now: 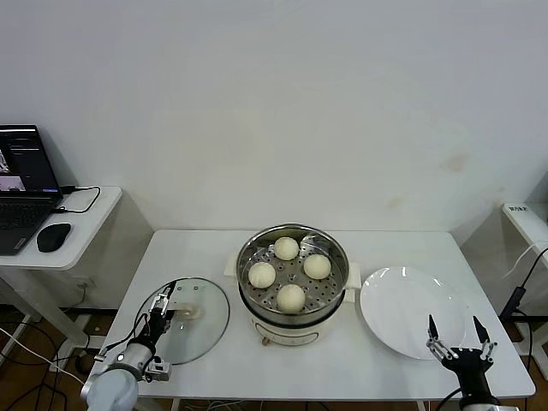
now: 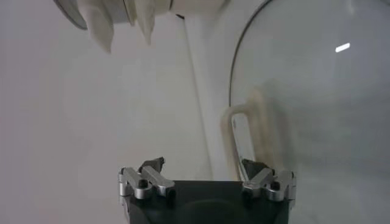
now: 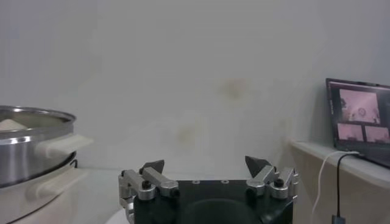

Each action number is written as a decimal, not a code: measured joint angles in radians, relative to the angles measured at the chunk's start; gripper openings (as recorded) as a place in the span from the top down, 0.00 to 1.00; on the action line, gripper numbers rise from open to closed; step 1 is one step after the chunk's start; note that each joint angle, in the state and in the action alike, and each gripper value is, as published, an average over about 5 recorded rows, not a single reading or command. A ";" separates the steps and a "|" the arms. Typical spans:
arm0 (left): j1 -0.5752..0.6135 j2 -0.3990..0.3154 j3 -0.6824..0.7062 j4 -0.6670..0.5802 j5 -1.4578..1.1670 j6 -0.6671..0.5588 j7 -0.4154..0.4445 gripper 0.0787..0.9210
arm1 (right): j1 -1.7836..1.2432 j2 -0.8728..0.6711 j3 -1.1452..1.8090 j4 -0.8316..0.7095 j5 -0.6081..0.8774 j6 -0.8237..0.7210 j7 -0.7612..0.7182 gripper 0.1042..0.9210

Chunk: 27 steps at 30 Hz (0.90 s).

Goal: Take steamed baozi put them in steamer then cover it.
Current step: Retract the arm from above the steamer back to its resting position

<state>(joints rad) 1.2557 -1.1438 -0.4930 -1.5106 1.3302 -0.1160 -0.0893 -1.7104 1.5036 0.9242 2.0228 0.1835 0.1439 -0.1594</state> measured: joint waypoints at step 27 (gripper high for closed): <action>-0.041 -0.028 0.023 0.092 -0.101 -0.010 -0.025 0.83 | -0.003 0.009 -0.017 -0.013 -0.022 0.002 -0.008 0.12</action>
<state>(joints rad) 1.2150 -1.1715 -0.4697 -1.4182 1.2293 -0.1258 -0.1143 -1.7135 1.5127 0.9075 2.0100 0.1612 0.1463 -0.1678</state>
